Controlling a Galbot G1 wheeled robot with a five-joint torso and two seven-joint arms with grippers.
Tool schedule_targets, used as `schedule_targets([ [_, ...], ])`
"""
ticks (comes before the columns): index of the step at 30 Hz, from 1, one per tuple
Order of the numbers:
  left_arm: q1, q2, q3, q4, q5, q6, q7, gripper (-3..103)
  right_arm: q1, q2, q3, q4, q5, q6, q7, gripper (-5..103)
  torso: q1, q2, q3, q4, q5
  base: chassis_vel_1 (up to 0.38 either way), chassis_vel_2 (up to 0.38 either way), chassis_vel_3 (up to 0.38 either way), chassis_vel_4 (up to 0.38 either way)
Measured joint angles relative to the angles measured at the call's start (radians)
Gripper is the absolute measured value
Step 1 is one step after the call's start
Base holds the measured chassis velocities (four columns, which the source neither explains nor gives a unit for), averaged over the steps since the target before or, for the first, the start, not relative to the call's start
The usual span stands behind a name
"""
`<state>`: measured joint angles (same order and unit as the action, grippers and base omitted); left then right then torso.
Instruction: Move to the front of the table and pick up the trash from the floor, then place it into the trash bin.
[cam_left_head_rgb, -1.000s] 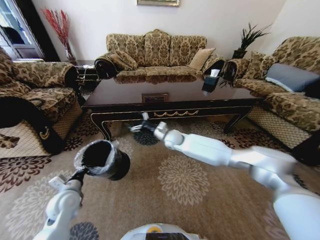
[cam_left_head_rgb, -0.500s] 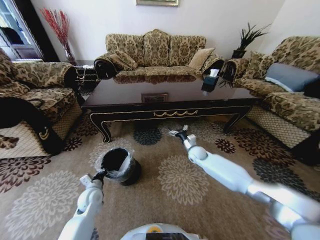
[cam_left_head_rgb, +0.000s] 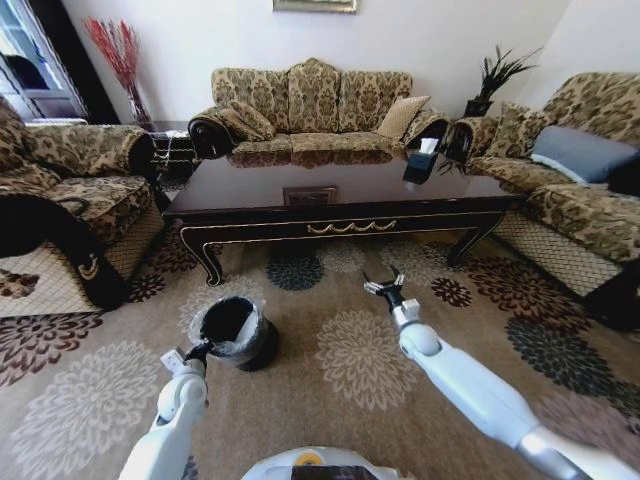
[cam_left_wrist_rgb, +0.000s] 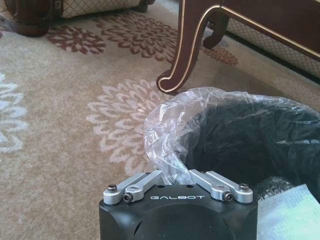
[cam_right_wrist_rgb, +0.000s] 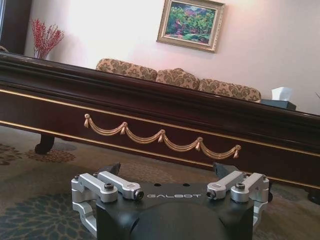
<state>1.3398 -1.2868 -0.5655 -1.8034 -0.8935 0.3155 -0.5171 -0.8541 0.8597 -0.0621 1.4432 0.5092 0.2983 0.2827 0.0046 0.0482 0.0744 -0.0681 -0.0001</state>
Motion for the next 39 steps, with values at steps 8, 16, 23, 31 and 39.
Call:
schedule_targets([
  [8, 0.023, 0.008, -0.014, -0.027, 0.024, 0.005, 0.001, 3, -0.081, -0.004, 0.058, 0.048, -0.016, 0.0, 0.002, 100, 0.0, 0.0, 0.0, 0.0003, 0.0001, 0.0, 0.0, 0.0, 0.0],
  [16, 0.048, -0.007, -0.039, -0.023, 0.065, 0.0, 0.016, 0, -0.124, -0.007, 0.106, 0.059, -0.026, 0.002, 0.001, 100, 0.0, 0.0, 0.0, 0.0003, 0.0001, 0.0, 0.0, 0.0, 0.0],
  [23, 0.097, 0.002, -0.075, -0.087, 0.066, -0.002, 0.028, 30, -0.201, -0.026, 0.202, 0.108, -0.031, 0.003, -0.001, 100, 0.0, 0.0, 0.0, 0.0002, -0.0002, 0.0, 0.0, 0.0, 0.0],
  [31, 0.174, 0.017, -0.139, -0.195, 0.077, -0.006, 0.03, 57, -0.334, -0.018, 0.364, 0.198, -0.031, -0.001, -0.003, 100, 0.0, 0.0, 0.0, 0.0005, 0.0002, 0.0, 0.0, 0.0, 0.0],
  [39, 0.237, 0.057, -0.184, -0.376, 0.104, -0.013, 0.041, 84, -0.504, 0.019, 0.551, 0.334, -0.028, -0.03, 0.014, 100, 0.0, 0.0, 0.0, -0.0004, 0.0002, 0.0, 0.0, 0.0, 0.0],
])
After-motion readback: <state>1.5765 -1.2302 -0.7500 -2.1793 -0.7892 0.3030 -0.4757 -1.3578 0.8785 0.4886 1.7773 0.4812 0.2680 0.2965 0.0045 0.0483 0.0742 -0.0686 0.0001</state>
